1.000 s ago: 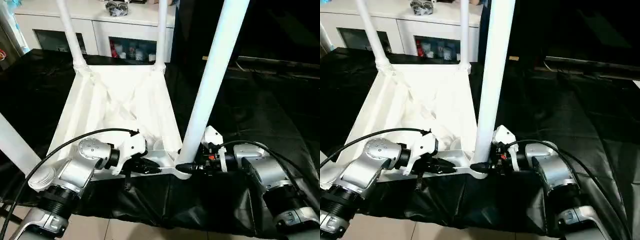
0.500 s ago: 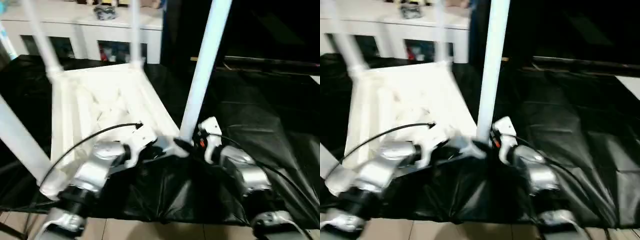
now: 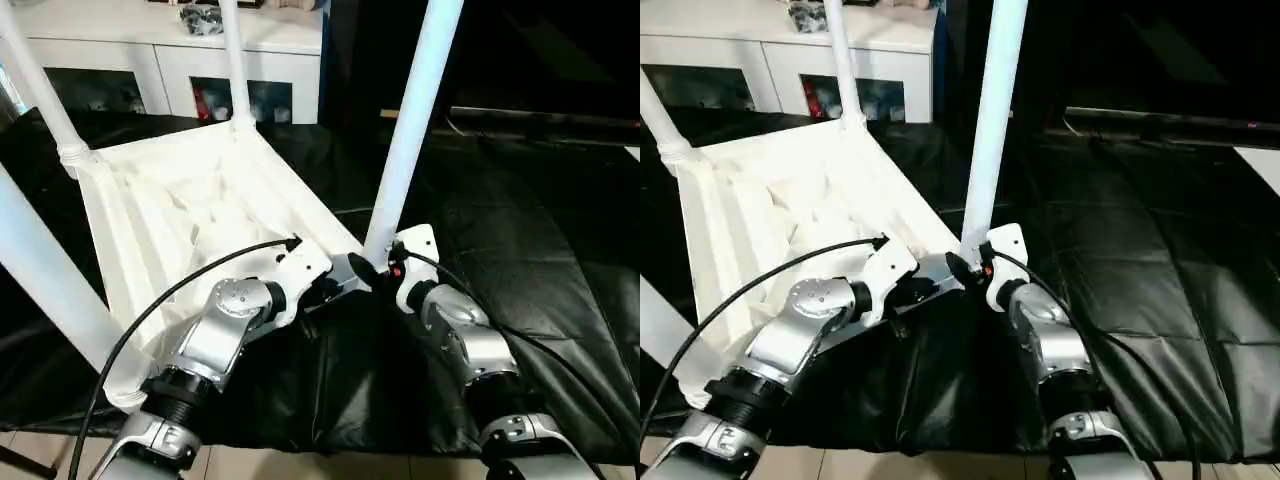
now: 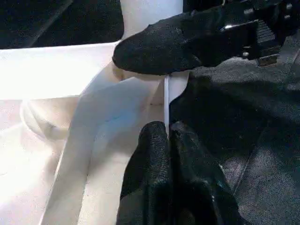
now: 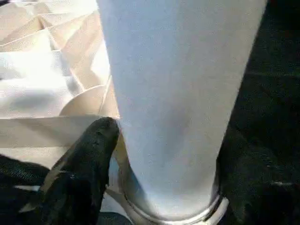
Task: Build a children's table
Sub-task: Rotate leg to tighten
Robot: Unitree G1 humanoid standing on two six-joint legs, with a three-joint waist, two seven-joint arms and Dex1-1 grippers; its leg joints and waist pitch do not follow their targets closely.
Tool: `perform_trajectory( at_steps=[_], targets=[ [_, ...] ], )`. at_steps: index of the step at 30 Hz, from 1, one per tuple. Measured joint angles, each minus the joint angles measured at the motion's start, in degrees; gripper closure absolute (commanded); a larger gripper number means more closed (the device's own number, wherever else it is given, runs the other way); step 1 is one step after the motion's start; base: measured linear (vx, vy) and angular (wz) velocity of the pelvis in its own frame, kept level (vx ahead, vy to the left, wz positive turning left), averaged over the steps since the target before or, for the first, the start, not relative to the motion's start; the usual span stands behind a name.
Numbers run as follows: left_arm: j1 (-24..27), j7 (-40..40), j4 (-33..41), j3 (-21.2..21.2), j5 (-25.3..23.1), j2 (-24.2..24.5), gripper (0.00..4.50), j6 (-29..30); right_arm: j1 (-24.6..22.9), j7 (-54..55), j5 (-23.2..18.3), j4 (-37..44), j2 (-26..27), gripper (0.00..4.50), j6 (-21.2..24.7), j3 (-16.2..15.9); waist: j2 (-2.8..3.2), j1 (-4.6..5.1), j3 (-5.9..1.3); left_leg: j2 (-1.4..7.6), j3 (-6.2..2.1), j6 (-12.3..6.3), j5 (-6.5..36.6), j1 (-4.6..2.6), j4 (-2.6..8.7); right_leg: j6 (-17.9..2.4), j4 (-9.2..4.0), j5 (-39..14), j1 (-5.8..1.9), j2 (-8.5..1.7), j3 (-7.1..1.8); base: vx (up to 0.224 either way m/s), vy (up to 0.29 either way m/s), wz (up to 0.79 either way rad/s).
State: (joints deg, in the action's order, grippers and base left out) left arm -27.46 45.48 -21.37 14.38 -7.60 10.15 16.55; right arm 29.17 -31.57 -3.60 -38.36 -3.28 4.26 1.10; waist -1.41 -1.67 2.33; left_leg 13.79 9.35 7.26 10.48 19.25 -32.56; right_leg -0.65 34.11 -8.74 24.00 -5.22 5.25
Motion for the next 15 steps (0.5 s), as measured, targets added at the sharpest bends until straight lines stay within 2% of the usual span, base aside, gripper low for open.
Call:
perform_trajectory(
  at_steps=[5,12,15],
  targets=[
    [0.7,7.6,1.1,1.0,2.2,3.3,4.5,-2.5,0.0,-12.7,-1.5,2.3,-4.8,0.9,0.7,-2.9,0.09,-0.45,0.06,0.0,0.01,0.0,0.0,0.19,-0.01,-0.2,-0.05,0.1,0.01,-0.03,-0.01,0.0,0.0,0.0],
    [0.8,14.3,1.2,1.3,4.6,6.7,4.5,-3.6,0.0,-25.8,-1.8,3.8,-10.5,0.9,1.3,-6.6,0.09,-0.93,0.07,0.0,0.03,-0.01,0.0,0.36,-0.09,-0.3,-0.07,0.1,0.01,-0.07,-0.05,0.0,0.0,0.0],
    [0.8,17.3,1.2,1.7,5.4,8.1,4.5,-4.2,0.0,-31.7,-1.8,4.6,-13.2,0.9,1.3,-8.5,0.08,-1.49,0.07,0.01,0.03,-0.01,0.0,0.37,-0.11,-0.2,-0.06,0.1,-0.01,-0.07,-0.05,0.0,0.0,0.0]
  ],
)
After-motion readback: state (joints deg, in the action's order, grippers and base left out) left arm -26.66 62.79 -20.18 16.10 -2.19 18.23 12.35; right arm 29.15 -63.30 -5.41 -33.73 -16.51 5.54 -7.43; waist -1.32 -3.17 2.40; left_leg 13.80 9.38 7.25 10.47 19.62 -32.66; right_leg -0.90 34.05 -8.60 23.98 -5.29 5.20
